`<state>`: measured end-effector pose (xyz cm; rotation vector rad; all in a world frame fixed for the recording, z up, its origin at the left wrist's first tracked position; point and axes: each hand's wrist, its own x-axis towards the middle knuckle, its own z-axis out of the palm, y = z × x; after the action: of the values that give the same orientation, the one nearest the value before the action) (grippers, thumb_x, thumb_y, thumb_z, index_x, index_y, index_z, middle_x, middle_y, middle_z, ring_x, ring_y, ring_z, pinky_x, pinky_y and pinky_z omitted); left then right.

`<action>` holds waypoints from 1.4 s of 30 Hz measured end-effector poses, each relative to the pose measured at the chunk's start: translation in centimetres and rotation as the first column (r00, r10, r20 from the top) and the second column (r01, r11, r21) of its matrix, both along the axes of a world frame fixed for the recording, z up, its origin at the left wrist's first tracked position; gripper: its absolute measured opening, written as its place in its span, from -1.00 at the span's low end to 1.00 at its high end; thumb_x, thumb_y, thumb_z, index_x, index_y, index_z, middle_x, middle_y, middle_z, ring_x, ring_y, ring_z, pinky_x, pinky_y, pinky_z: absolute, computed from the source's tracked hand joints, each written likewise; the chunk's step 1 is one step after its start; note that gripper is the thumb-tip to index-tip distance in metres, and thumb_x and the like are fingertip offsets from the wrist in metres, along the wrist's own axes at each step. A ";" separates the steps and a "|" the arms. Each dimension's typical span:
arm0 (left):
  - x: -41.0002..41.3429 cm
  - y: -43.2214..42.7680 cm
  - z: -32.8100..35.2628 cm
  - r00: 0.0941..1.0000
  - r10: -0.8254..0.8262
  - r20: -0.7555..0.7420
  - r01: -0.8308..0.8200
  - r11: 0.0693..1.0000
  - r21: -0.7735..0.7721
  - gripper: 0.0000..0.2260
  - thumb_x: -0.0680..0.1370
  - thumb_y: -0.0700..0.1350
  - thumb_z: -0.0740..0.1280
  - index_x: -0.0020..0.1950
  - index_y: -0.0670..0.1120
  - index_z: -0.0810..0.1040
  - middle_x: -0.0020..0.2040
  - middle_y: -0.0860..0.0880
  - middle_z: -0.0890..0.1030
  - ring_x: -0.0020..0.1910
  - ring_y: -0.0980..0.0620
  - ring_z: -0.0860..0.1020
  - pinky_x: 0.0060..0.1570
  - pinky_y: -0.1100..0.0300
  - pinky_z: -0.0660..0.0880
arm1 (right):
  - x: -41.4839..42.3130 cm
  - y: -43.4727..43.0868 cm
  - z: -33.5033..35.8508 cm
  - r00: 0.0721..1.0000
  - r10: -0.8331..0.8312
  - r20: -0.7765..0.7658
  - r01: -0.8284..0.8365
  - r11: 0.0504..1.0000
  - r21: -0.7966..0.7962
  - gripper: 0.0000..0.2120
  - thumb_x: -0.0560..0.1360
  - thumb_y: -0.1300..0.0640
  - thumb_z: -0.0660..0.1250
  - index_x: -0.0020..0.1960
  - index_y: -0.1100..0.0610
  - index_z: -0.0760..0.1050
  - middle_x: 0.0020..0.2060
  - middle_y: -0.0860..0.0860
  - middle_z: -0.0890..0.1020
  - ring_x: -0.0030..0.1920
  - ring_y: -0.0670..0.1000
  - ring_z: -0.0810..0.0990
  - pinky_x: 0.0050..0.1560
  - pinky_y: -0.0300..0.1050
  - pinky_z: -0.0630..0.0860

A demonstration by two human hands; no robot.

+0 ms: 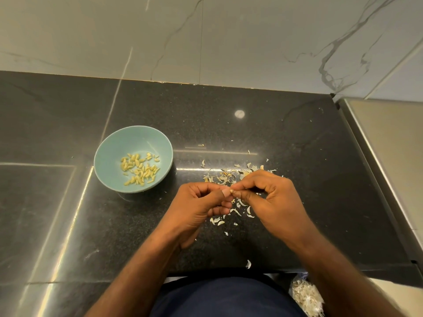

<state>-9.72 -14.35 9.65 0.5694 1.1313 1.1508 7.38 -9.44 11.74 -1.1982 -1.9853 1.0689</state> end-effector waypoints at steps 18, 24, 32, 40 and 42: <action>-0.2 -0.4 -0.1 0.999 -0.035 -0.005 0.035 0.999 -0.033 -0.81 0.42 -0.22 0.45 -0.07 -0.33 0.67 -0.23 -0.19 0.67 -0.26 0.01 0.62 -0.23 0.25 0.60 | -0.4 -0.7 0.5 0.978 0.039 0.203 -0.082 0.974 0.210 -0.83 0.46 0.36 0.45 -0.08 0.13 0.72 -0.23 -0.07 0.68 -0.19 -0.11 0.62 -0.16 -0.22 0.56; 0.5 -0.4 -0.3 0.996 0.056 -0.068 -0.058 0.998 -0.016 -0.89 0.53 -0.28 0.39 -0.09 -0.34 0.65 -0.27 -0.16 0.66 -0.30 0.03 0.61 -0.25 0.25 0.58 | -0.9 -1.0 0.3 0.987 -0.032 0.155 0.005 0.985 0.173 -0.80 0.46 0.38 0.45 -0.08 0.10 0.71 -0.24 -0.08 0.68 -0.18 -0.11 0.62 -0.17 -0.18 0.55; 1.4 -0.6 -0.6 0.964 0.144 -0.224 -0.141 0.990 0.030 -0.92 0.52 -0.31 0.40 -0.13 -0.30 0.67 -0.30 -0.20 0.65 -0.35 0.02 0.55 -0.29 0.25 0.55 | -1.4 -1.5 -0.3 0.992 -0.099 0.082 0.087 0.986 0.140 -0.81 0.45 0.39 0.46 -0.09 0.13 0.71 -0.24 -0.09 0.69 -0.17 -0.15 0.64 -0.17 -0.35 0.55; 1.8 -0.6 -0.4 0.942 0.251 -0.222 -0.247 0.968 0.049 -0.91 0.53 -0.28 0.40 -0.15 -0.20 0.68 -0.33 -0.14 0.64 -0.33 0.02 0.55 -0.28 0.27 0.54 | -1.6 -1.8 -1.0 0.985 -0.110 0.130 0.085 0.980 0.179 -0.82 0.50 0.21 0.47 0.07 0.03 0.70 -0.03 -0.13 0.62 0.07 -0.16 0.54 0.09 -0.37 0.45; 2.0 -0.6 -0.3 0.932 0.263 -0.249 -0.256 0.965 0.061 -0.88 0.53 -0.27 0.40 -0.18 -0.15 0.69 -0.33 -0.14 0.64 -0.33 0.02 0.55 -0.26 0.26 0.55 | -1.5 -1.8 -1.2 0.979 -0.082 0.189 0.043 0.979 0.201 -0.81 0.53 0.13 0.44 0.14 0.01 0.68 0.01 -0.11 0.55 0.11 -0.14 0.45 0.10 -0.39 0.37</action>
<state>-7.73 -14.92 9.34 0.6147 1.4473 1.3489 5.86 -11.25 10.56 -1.2906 -2.1292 0.7269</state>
